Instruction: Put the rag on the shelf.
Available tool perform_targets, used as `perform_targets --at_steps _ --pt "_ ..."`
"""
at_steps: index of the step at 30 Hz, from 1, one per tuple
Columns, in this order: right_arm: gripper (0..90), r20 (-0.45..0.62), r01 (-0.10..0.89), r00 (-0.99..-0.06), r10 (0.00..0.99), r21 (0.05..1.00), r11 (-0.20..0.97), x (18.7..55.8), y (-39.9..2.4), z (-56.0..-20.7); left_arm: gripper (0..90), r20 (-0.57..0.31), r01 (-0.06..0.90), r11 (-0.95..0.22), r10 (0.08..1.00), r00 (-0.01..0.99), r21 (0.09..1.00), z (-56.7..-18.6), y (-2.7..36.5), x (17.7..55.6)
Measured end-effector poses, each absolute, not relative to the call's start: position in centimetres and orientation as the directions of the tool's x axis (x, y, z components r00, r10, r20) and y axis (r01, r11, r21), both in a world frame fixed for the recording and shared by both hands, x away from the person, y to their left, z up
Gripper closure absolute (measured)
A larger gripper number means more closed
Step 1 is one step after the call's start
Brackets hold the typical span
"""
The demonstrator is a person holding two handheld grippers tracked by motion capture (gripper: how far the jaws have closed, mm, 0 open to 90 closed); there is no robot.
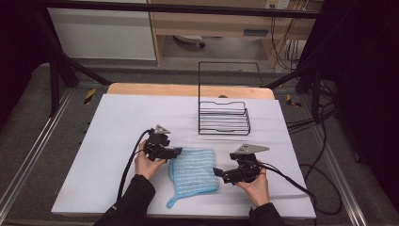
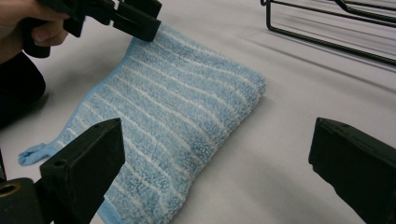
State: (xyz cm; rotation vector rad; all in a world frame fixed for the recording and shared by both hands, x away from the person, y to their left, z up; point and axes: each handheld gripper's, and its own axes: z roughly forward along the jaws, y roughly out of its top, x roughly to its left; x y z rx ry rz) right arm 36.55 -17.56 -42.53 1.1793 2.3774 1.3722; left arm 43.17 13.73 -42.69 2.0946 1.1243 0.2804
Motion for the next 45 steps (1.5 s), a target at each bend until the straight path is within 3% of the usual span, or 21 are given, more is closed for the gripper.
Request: perform_targets --at_steps 8,23,25,26,29,30,35,45 --pt "6.3 0.249 0.558 -0.672 0.697 0.789 0.257 36.9 -17.5 -42.5 55.9 -0.232 0.684 -0.299 0.788 0.570 0.665 -44.2 14.4 43.5" --pt "12.2 0.240 0.571 -0.634 0.735 0.787 0.235 40.8 -15.2 -42.1 64.2 -0.240 0.686 -0.290 0.788 0.567 0.668 -44.7 14.0 43.4" --pt "15.1 0.242 0.574 -0.621 0.745 0.788 0.222 41.3 -14.8 -42.4 66.9 -0.244 0.683 -0.287 0.785 0.570 0.671 -44.8 13.9 43.3" --pt "19.3 0.253 0.575 -0.610 0.751 0.794 0.200 41.8 -14.7 -42.7 72.6 -0.255 0.686 -0.284 0.780 0.571 0.670 -44.9 13.8 43.2" --pt "23.5 0.248 0.581 -0.599 0.762 0.789 0.200 42.2 -14.6 -43.0 73.0 -0.247 0.684 -0.283 0.785 0.568 0.672 -44.9 13.7 43.1" --pt "30.0 0.235 0.586 -0.598 0.766 0.781 0.218 42.5 -14.5 -43.5 74.0 -0.242 0.681 -0.288 0.784 0.571 0.673 -44.9 13.6 43.1" --pt "41.6 0.215 0.606 -0.604 0.767 0.749 0.267 42.9 -14.1 -44.8 76.4 -0.243 0.681 -0.281 0.787 0.567 0.676 -44.9 13.5 43.0" --pt "62.1 0.294 0.657 -0.596 0.747 0.713 0.243 43.4 -13.8 -45.7 78.5 -0.235 0.674 -0.286 0.786 0.571 0.682 -45.0 13.5 42.8"
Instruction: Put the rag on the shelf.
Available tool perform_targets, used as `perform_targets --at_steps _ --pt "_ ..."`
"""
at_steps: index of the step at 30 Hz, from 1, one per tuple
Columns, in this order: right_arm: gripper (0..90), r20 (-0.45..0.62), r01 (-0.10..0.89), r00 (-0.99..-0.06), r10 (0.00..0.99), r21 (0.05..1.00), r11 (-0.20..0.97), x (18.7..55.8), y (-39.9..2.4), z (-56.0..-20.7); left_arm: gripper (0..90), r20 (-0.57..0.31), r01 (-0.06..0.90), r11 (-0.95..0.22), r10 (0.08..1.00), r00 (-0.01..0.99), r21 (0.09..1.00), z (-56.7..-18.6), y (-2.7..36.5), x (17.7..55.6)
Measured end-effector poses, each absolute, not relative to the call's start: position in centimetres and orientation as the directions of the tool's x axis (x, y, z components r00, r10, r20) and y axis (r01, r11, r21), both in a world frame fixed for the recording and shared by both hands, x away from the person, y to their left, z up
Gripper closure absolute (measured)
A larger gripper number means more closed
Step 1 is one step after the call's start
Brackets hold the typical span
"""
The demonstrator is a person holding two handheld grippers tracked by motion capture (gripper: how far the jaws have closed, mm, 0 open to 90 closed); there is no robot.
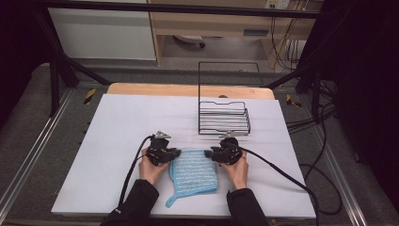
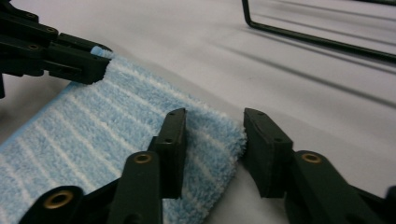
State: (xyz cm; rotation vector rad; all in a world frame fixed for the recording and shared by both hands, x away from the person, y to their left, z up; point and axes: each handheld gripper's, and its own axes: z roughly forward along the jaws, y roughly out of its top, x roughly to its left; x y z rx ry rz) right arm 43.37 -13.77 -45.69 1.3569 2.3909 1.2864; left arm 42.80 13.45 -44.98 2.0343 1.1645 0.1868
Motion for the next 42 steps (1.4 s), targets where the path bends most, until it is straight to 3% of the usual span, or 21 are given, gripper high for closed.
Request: perform_targets --at_steps 9,42 --pt "79.6 0.343 0.686 -0.587 0.734 0.691 0.226 43.4 -13.9 -45.3 82.1 -0.272 0.680 -0.259 0.775 0.570 0.686 -45.1 13.8 42.8" --pt "81.3 0.314 0.553 -0.630 0.710 0.823 0.127 39.6 -14.7 -41.4 82.8 -0.261 0.546 -0.159 0.747 0.611 0.823 -41.1 15.0 39.0"
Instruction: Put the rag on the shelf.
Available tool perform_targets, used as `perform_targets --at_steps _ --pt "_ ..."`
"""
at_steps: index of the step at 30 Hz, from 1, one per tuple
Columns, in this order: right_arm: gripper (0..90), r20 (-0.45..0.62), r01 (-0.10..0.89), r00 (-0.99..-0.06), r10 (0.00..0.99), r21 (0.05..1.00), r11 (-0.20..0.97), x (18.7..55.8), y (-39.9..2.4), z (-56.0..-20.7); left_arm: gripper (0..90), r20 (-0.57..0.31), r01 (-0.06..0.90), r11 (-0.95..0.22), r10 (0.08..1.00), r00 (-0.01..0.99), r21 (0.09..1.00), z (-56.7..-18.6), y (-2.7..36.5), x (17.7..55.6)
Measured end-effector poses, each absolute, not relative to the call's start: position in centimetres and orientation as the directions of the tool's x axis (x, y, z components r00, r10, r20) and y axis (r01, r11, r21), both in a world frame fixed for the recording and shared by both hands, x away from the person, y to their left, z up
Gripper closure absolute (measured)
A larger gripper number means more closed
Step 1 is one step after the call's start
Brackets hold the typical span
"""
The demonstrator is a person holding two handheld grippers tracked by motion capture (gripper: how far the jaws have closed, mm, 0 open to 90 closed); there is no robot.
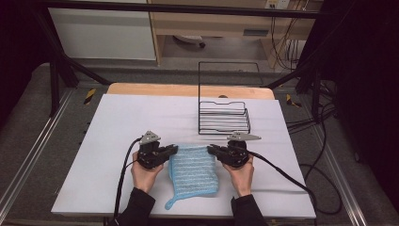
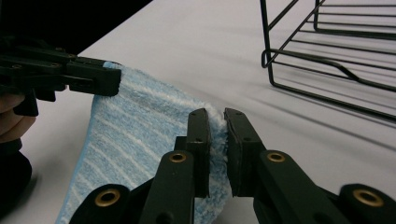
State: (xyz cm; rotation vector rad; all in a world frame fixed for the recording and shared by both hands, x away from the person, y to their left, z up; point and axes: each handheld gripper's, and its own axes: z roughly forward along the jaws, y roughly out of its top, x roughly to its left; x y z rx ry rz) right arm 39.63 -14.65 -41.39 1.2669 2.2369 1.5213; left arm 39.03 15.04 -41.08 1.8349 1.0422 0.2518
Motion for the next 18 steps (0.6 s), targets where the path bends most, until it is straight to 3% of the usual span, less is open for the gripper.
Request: perform_targets --at_steps 18 --pt "81.4 0.243 0.427 -0.653 0.717 0.901 0.082 37.4 -15.5 -37.8 82.8 -0.208 0.430 -0.120 0.739 0.641 0.895 -37.6 14.6 37.2"
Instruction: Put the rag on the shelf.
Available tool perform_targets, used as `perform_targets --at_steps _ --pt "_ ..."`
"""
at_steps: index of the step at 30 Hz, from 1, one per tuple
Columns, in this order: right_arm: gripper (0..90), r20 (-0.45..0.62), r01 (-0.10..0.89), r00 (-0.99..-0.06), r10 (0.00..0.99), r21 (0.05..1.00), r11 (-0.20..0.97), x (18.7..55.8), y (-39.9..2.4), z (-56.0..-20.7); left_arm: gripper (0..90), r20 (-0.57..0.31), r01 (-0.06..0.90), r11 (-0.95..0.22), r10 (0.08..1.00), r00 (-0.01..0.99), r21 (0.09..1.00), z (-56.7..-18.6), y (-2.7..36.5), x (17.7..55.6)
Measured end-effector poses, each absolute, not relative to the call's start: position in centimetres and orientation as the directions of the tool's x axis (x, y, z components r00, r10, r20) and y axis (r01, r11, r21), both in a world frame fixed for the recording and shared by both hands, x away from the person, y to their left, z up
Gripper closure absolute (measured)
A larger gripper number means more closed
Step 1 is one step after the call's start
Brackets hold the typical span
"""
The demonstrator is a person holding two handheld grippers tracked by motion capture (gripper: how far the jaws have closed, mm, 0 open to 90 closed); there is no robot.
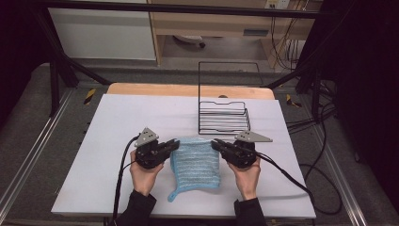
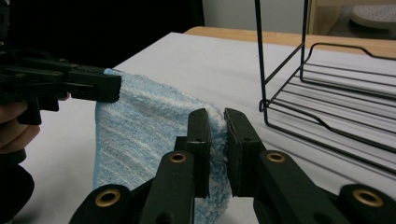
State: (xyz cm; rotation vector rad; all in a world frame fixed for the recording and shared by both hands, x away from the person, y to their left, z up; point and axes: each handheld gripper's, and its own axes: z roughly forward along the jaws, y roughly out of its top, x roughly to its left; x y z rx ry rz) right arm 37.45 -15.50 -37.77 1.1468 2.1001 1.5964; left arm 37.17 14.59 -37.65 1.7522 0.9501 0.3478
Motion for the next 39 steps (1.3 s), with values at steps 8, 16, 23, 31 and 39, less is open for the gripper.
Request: perform_targets --at_steps 8,16,23,31,39 --pt "81.3 0.208 0.378 -0.654 0.728 0.923 0.075 36.9 -15.8 -36.3 82.8 -0.204 0.399 -0.099 0.734 0.648 0.911 -36.4 14.1 37.0" --pt "81.3 0.184 0.333 -0.650 0.737 0.941 0.059 36.5 -16.3 -34.7 82.8 -0.192 0.357 -0.077 0.729 0.657 0.931 -34.7 13.6 37.1" --pt "81.3 0.167 0.301 -0.646 0.744 0.953 0.047 36.4 -16.7 -33.4 82.9 -0.183 0.331 -0.064 0.726 0.663 0.942 -33.5 13.2 37.3" --pt "81.3 0.134 0.247 -0.636 0.760 0.968 0.036 36.0 -17.3 -31.6 82.8 -0.175 0.292 -0.040 0.722 0.670 0.955 -31.9 12.3 37.6" --pt "81.4 0.105 0.195 -0.618 0.779 0.981 0.022 35.7 -17.9 -29.9 82.8 -0.164 0.248 -0.013 0.716 0.679 0.969 -30.2 11.5 37.8"
